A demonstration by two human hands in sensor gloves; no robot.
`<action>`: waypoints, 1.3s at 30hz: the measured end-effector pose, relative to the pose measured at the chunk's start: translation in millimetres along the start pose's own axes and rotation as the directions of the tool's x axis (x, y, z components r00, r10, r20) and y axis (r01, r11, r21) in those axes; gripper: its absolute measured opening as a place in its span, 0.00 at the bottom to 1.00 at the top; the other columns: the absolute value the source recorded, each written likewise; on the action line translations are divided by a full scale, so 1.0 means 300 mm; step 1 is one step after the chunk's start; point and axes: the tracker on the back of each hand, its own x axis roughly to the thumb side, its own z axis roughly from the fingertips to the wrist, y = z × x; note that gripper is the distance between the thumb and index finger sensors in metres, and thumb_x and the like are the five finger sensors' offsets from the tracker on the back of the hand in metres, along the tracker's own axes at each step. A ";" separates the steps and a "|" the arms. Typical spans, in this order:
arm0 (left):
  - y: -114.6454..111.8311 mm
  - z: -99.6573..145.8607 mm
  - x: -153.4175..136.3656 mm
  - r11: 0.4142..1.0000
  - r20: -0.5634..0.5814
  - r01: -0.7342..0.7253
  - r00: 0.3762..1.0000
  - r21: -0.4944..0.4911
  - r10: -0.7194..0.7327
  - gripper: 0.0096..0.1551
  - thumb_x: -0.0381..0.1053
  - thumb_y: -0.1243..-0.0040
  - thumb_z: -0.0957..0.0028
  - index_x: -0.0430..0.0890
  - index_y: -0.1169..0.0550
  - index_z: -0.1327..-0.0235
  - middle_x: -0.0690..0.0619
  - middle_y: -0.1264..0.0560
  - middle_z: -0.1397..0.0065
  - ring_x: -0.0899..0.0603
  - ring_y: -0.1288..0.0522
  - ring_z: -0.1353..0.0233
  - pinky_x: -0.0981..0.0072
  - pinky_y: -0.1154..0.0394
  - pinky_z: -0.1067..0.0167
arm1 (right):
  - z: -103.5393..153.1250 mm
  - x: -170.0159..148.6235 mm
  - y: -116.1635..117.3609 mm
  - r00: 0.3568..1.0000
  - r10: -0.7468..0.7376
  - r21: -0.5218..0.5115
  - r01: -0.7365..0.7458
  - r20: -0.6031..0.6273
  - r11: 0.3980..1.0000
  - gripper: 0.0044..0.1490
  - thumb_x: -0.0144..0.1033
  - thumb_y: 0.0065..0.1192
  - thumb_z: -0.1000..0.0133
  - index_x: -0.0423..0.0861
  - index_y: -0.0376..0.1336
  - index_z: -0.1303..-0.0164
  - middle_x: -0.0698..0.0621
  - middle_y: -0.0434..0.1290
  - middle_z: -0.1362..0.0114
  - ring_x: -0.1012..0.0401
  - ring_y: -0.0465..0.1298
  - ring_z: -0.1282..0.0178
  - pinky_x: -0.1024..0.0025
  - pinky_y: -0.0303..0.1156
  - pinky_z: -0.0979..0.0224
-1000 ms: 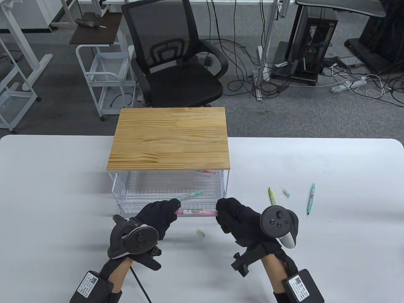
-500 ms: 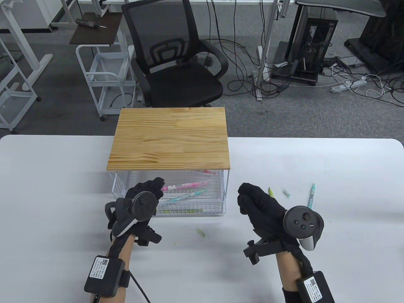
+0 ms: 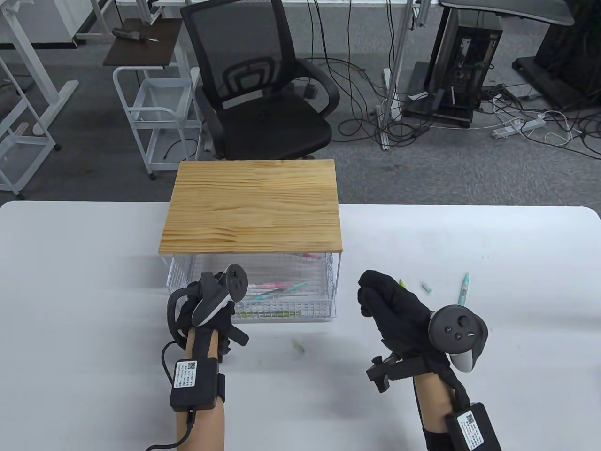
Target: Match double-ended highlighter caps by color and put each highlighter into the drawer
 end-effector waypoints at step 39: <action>0.219 0.315 -0.245 0.779 0.374 -0.619 0.749 0.100 0.547 0.43 0.67 0.51 0.42 0.59 0.46 0.14 0.46 0.43 0.07 0.33 0.48 0.10 0.30 0.47 0.19 | -0.093 -0.472 0.148 0.172 0.947 0.694 -0.646 -0.272 0.317 0.51 0.53 0.64 0.42 0.43 0.47 0.15 0.37 0.62 0.16 0.42 0.71 0.21 0.43 0.67 0.21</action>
